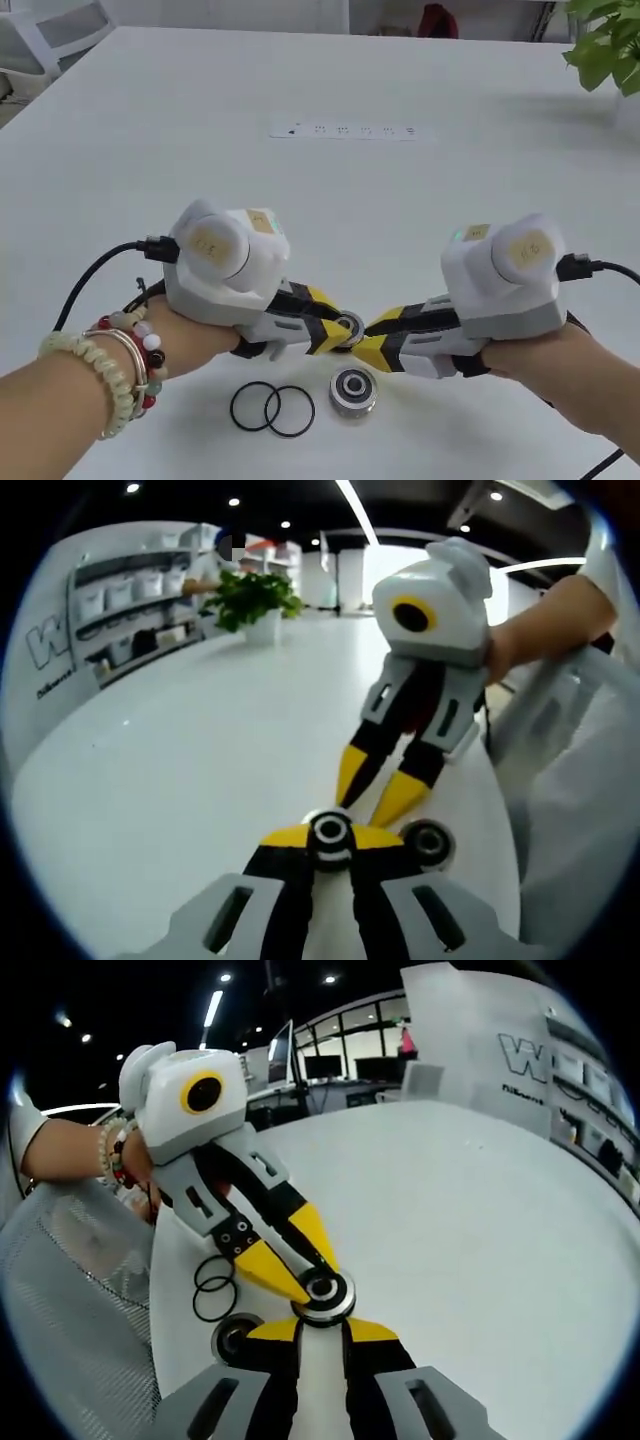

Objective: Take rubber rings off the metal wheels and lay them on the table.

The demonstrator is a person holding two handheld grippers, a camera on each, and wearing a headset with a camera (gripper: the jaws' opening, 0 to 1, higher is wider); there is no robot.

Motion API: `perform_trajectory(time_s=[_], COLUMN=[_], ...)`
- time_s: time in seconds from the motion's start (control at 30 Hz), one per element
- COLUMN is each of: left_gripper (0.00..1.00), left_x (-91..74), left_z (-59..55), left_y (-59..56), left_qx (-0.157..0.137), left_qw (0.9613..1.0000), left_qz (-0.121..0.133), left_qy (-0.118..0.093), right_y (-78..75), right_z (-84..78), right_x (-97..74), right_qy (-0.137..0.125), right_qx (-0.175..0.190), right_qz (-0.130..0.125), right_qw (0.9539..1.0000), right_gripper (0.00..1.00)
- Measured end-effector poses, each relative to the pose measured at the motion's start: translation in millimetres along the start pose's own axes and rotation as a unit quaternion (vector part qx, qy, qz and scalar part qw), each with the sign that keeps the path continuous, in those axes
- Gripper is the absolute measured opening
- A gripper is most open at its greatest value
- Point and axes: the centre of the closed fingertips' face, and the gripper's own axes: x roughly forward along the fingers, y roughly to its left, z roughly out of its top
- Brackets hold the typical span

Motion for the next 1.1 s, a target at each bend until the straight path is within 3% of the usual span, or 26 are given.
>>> perform_trajectory(time_s=[0.07, 0.2, 0.53, 1.1], left_gripper=[0.14, 0.14, 0.14, 0.14], left_x=[-0.2, -0.2, 0.0, 0.4], left_z=[0.0, 0.0, 0.0, 0.1], left_y=[0.2, 0.1, 0.1, 0.2], left_qx=[0.0, -0.001, -0.001, -0.002], left_qw=[1.0, 1.0, 1.0, 1.0], left_qz=[0.0, -0.001, -0.003, -0.001], left_qy=[-0.001, -0.002, -0.005, -0.006], right_y=[-1.2, -5.9, -2.3, -3.8], right_z=[-0.4, -1.5, 1.9, -2.1], right_x=[0.7, 2.9, 4.7, 0.9], right_qy=[0.0, 0.002, -0.01, 0.0], right_qx=[-0.001, -0.002, 0.001, -0.017], right_qz=[-0.002, -0.016, -0.004, -0.001], right_qw=[1.0, 0.9999, 0.9999, 0.9998], right_gripper=[0.14, 0.26, 0.2, 0.09])
